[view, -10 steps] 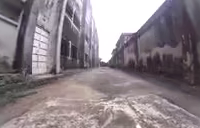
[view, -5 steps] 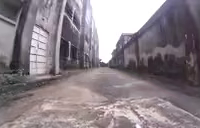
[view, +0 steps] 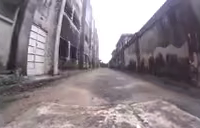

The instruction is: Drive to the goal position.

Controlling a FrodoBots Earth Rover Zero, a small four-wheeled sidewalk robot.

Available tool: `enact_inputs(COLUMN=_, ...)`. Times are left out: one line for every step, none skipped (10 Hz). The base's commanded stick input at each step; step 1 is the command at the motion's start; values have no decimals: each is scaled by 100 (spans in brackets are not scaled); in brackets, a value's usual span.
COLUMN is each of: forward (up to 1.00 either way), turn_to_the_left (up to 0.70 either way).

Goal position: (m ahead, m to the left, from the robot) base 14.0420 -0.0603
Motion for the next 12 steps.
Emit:
enact_inputs(forward=30, turn_to_the_left=0)
enact_inputs(forward=30, turn_to_the_left=0)
enact_inputs(forward=30, turn_to_the_left=0)
enact_inputs(forward=30, turn_to_the_left=0)
enact_inputs(forward=30, turn_to_the_left=0)
enact_inputs(forward=30, turn_to_the_left=0)
enact_inputs(forward=30, turn_to_the_left=0)
enact_inputs(forward=30, turn_to_the_left=0)
enact_inputs(forward=30, turn_to_the_left=0)
enact_inputs(forward=30, turn_to_the_left=0)
enact_inputs(forward=30, turn_to_the_left=0)
enact_inputs(forward=30, turn_to_the_left=0)
